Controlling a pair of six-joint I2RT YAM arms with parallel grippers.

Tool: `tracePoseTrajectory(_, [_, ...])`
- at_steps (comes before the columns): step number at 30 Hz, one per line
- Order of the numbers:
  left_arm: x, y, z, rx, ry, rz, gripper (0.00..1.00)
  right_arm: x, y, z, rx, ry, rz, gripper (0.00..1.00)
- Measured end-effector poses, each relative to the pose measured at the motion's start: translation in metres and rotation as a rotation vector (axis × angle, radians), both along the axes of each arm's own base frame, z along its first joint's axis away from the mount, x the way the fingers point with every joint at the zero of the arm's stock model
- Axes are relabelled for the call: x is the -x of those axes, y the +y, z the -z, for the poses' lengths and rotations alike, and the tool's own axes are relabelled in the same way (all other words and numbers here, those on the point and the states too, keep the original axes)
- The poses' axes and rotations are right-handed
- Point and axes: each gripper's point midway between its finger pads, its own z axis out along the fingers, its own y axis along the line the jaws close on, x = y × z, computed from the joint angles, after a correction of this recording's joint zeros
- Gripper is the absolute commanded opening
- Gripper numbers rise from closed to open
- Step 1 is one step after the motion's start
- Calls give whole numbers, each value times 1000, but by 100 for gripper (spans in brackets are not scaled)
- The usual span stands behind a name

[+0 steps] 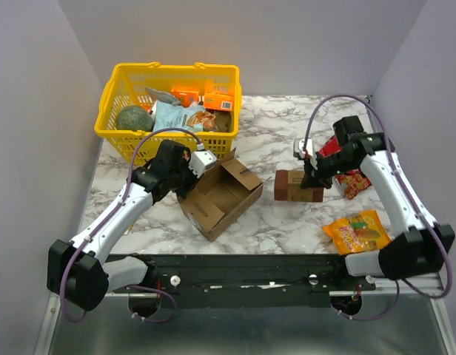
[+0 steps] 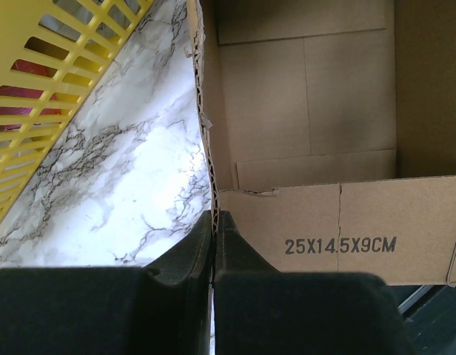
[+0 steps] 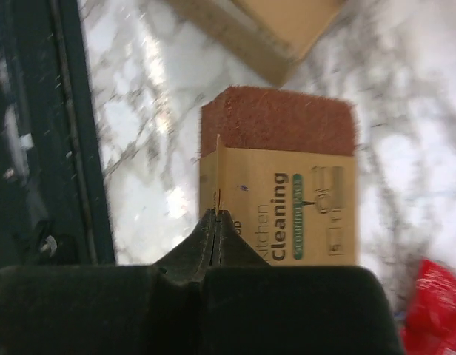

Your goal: Unpack the express box

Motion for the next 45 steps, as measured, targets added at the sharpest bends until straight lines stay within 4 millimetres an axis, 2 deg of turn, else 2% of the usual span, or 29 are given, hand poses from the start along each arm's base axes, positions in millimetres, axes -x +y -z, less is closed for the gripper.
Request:
tracePoseTrajectory(3, [1, 0, 0, 1, -1, 0, 9, -1, 1, -23, -42, -189, 39, 0])
tracePoseTrajectory(5, [1, 0, 0, 4, -2, 1, 9, 4, -2, -21, -52, -272, 60, 0])
tracePoseTrajectory(6, [1, 0, 0, 4, -1, 1, 9, 3, -3, -14, -52, -324, 68, 0])
tracePoseTrajectory(7, [1, 0, 0, 4, -2, 1, 9, 7, -6, 1, -41, -342, 75, 0])
tracePoseTrajectory(11, [1, -1, 0, 6, 0, 2, 9, 7, -18, 59, 35, -301, 116, 1])
tracePoseTrajectory(12, [1, -1, 0, 7, 0, 3, 9, 7, -21, 70, 55, -267, 140, 17])
tracePoseTrajectory(13, [1, -1, 0, 7, 0, 2, 9, 4, -23, 77, 71, -252, 161, 27])
tracePoseTrajectory(14, [1, -1, 0, 7, 0, 2, 9, 1, -25, 80, 81, -235, 192, 35])
tracePoseTrajectory(15, [1, -1, 0, 7, 0, 2, 8, -3, -26, 80, 84, -233, 219, 49])
tracePoseTrajectory(17, [1, -1, 0, 8, 0, 2, 11, -12, -26, 73, 75, -237, 261, 59])
tracePoseTrajectory(18, [1, -1, 0, 9, 1, 3, 21, -14, -25, 69, 67, -237, 277, 66])
tracePoseTrajectory(20, [2, -2, 0, 11, 2, 6, 36, -21, -23, 57, 49, -249, 301, 71])
tracePoseTrajectory(21, [3, -3, 1, 17, 12, 7, 51, -23, -22, 52, 41, -252, 315, 86])
tracePoseTrajectory(22, [7, -3, 6, 18, 34, 14, 55, -27, -21, 44, 25, -251, 341, 100])
tracePoseTrajectory(25, [21, -3, 22, 9, 115, 25, 67, -42, -17, 15, -30, -264, 429, 100])
tracePoseTrajectory(27, [25, -4, 24, 11, 134, 34, 75, -52, -16, -5, -67, -268, 512, 100])
tracePoseTrajectory(29, [26, -5, 22, 14, 138, 38, 78, -62, -20, -21, -94, -256, 623, 100])
tracePoseTrajectory(30, [26, -5, 19, 13, 139, 39, 98, -67, -25, -28, -96, -249, 704, 100])
tracePoseTrajectory(32, [22, -5, 7, 15, 110, 51, 99, -76, -37, -35, -92, -234, 843, 100])
tracePoseTrajectory(35, [12, -10, -24, 44, 36, 58, 99, -92, -58, -49, -70, -252, 1041, 100])
tracePoseTrajectory(41, [-17, -18, -107, 128, -174, 44, 99, -106, -85, -74, -52, -338, 1213, 100])
tracePoseTrajectory(43, [-29, -13, -128, 146, -232, -7, 99, -106, -90, -76, -43, -354, 1243, 100])
tracePoseTrajectory(45, [-48, 0, -145, 155, -290, -101, 99, -106, -94, -76, -39, -365, 1262, 100])
